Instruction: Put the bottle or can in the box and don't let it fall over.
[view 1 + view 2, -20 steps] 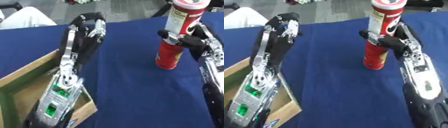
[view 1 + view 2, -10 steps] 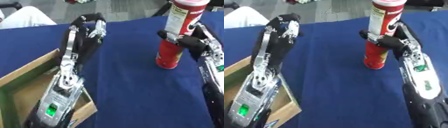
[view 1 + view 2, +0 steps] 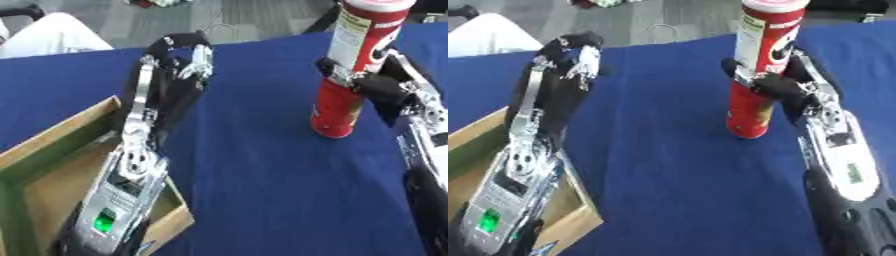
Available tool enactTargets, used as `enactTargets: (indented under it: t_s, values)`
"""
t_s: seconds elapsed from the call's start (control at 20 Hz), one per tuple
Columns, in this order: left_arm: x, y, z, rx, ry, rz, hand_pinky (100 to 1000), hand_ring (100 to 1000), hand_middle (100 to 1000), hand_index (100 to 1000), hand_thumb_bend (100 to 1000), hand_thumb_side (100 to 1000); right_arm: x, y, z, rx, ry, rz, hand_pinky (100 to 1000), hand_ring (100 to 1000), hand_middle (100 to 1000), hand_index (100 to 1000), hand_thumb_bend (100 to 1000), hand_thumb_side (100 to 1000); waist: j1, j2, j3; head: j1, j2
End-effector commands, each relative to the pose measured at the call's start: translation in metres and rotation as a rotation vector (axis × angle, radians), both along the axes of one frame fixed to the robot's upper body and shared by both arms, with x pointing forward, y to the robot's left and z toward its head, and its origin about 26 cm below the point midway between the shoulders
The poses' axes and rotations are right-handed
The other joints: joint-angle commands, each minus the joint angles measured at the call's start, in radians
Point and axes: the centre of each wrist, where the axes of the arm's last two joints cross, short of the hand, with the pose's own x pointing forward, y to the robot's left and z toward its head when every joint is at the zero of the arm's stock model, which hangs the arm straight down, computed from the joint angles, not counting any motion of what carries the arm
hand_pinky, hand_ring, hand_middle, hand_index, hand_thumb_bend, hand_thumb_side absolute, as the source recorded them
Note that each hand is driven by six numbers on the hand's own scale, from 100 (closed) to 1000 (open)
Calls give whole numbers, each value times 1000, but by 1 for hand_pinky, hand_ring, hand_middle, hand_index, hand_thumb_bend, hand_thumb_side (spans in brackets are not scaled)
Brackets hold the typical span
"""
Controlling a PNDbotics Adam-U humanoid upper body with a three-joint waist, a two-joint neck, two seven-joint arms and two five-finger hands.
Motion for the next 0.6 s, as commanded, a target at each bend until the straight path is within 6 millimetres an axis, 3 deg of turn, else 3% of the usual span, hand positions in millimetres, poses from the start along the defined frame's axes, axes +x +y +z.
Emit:
enactTargets:
  t_s: [0.05,0.6]
  values:
    - [0,-1,0,-6,9,-16,820,531,713,657,100,498,-5,0,9,15,-32,17,1000,1000,746,765,456,100,-5,-21,-3,-1,-13]
    - [1,-1,-4,-6,29,-32,842,545,735,672,100,501,-10,0,13,10,-43,36,1000,987,661,681,283,100,-6,-25,-6,-2,-12]
